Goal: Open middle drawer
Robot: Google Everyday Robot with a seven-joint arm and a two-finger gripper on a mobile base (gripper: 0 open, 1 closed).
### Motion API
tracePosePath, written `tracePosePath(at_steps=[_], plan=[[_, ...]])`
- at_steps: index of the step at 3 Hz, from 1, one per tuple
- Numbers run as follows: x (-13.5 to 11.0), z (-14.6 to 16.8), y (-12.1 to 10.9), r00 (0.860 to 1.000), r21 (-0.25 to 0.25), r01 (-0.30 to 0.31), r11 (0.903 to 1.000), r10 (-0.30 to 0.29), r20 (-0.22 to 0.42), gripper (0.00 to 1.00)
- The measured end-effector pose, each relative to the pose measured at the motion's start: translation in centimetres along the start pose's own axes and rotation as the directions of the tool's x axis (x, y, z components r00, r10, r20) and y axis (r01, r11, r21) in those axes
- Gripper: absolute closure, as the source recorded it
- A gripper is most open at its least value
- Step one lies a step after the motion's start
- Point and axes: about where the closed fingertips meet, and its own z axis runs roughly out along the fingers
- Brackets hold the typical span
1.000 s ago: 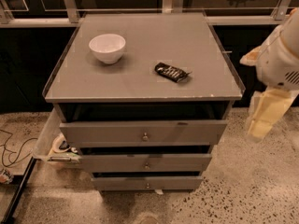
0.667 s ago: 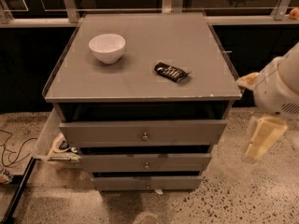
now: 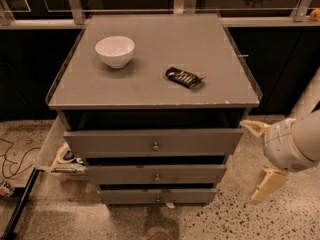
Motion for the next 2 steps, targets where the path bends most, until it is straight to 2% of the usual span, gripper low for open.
tracePosePath(at_steps=[1, 2], plan=[[0.01, 0.10, -0.13, 0.998, 0.006, 0.065, 0.9979, -0.065, 0.005, 0.00], [-0.03, 0.07, -0.10, 0.998, 0.006, 0.060, 0.9982, -0.060, 0.004, 0.00]])
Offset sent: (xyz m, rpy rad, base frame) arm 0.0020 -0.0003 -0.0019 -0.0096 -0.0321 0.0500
